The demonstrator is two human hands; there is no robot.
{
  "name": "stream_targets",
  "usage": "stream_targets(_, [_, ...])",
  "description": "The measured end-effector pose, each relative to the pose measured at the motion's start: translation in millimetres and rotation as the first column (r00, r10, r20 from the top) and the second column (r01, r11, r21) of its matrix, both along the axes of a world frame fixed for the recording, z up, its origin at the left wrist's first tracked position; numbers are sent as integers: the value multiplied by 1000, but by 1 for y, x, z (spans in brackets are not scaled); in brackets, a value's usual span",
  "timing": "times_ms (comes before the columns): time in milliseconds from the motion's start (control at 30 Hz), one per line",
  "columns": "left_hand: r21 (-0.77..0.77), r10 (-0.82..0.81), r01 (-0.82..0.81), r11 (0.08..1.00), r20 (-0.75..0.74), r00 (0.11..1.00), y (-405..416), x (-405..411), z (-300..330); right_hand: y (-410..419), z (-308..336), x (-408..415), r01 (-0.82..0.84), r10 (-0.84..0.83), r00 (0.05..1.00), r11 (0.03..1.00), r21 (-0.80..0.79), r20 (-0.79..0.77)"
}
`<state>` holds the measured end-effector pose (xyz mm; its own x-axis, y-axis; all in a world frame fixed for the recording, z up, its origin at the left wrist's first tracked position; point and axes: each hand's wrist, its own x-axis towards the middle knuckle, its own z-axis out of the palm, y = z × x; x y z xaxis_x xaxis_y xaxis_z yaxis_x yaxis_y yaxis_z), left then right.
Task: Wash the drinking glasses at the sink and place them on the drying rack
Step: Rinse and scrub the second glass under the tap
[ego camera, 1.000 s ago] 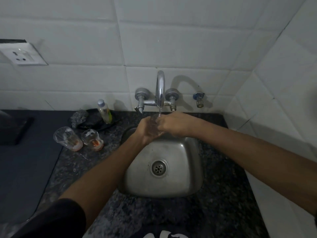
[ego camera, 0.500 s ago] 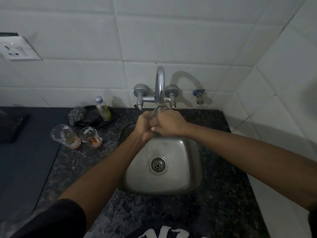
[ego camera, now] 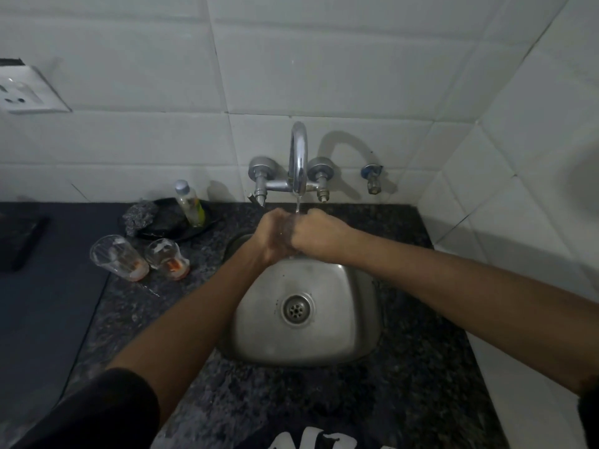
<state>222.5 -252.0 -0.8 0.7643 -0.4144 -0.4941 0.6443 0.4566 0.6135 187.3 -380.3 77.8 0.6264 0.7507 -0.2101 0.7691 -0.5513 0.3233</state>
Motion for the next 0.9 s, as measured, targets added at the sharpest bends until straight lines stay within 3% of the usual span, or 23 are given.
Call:
stream_targets(67, [66, -65, 65, 996, -2, 998, 4, 7, -2, -8, -1, 6, -118, 117, 993, 991, 60, 22])
stream_targets(200, [86, 89, -91, 992, 35, 995, -2, 8, -13, 0, 4, 5, 239, -236, 969, 970, 43, -73])
stream_targets(233, [59, 85, -86, 995, 21, 996, -2, 5, -15, 0, 7, 6, 250, -244, 964, 967, 46, -101])
stream_targets(300, [23, 34, -35, 999, 19, 999, 1, 2, -17, 0, 12, 6, 110, -108, 986, 994, 8, -126])
stream_targets(400, [101, -84, 79, 992, 47, 995, 6, 6, -7, -14, -3, 19, -129, 126, 991, 990, -61, -47])
stream_targets(467, [87, -31, 25, 996, 60, 998, 3, 10, -4, -13, -1, 15, -33, 33, 999, 999, -17, -3])
stream_targets(567, [-15, 158, -157, 987, 52, 986, -1, 7, -12, 4, 12, 6, 216, -210, 973, 975, 59, -94])
stream_targets(633, [-72, 150, -147, 987, 44, 988, -4, 4, -17, 2, 17, 12, 143, -135, 986, 986, 81, -99])
stream_targets(767, [79, -46, 39, 996, 91, 995, 3, 11, -7, -13, 16, 28, -206, 203, 979, 972, -110, -32])
stream_targets(833, [67, 12, -19, 998, 108, 994, 2, 15, -7, -12, 13, 23, -60, 61, 998, 994, -97, 9])
stream_targets(900, [-12, 137, -137, 991, 71, 988, -2, 11, -10, 1, 16, 9, 157, -157, 986, 988, -7, -57])
